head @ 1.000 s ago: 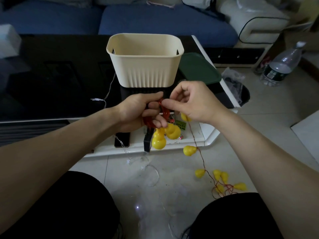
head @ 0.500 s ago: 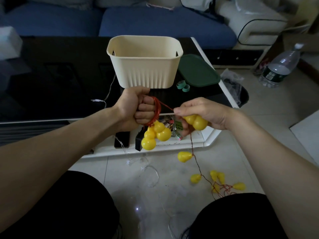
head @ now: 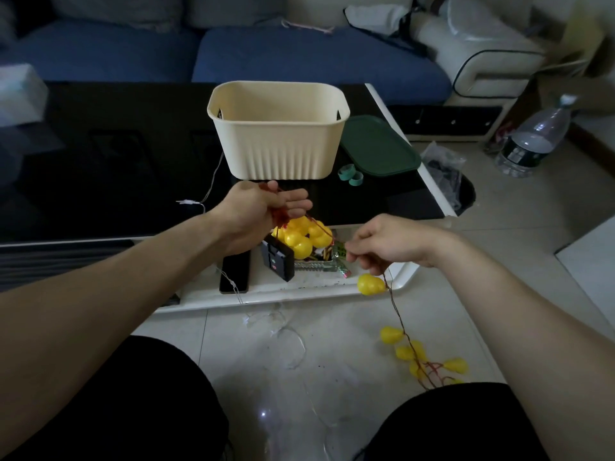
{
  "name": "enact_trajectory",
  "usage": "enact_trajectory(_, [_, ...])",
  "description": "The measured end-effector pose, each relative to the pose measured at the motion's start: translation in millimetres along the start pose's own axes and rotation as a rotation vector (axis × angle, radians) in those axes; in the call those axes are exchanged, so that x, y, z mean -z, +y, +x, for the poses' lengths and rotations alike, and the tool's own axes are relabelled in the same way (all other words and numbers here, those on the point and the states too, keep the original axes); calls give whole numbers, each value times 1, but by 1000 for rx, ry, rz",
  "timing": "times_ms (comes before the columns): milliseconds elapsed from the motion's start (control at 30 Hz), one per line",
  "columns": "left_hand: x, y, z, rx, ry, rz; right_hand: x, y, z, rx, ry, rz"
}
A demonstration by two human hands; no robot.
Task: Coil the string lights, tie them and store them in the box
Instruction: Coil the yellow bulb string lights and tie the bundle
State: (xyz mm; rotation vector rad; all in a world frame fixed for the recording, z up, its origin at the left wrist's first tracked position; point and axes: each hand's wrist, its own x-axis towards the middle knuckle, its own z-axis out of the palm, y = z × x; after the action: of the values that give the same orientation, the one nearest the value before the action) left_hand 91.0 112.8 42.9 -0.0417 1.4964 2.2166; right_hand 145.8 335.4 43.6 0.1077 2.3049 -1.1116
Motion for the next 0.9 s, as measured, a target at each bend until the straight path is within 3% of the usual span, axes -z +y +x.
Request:
enact_trajectory(167, [-2, -2, 1, -76, -19, 15, -17, -16, 2, 67, -46, -135])
enact_trajectory(300, [-13, -3, -4, -26, -100, 64, -30, -27, 2, 126, -66, -228])
enact_trajectory(433, [-20, -11, -11, 50, -205, 138, -34, -38, 2, 219, 14, -162])
enact_trajectory(567, [-20, -25, -11, 65, -240, 414, -31, -40, -1, 263, 58, -60])
enact_trajectory(767, [-16, -33, -12, 152, -368, 631, -23, -31, 8, 315, 231, -50])
enact_trajectory(900, [-20, -26, -15, 180, -438, 687, -15, -25, 8, 269, 101, -27])
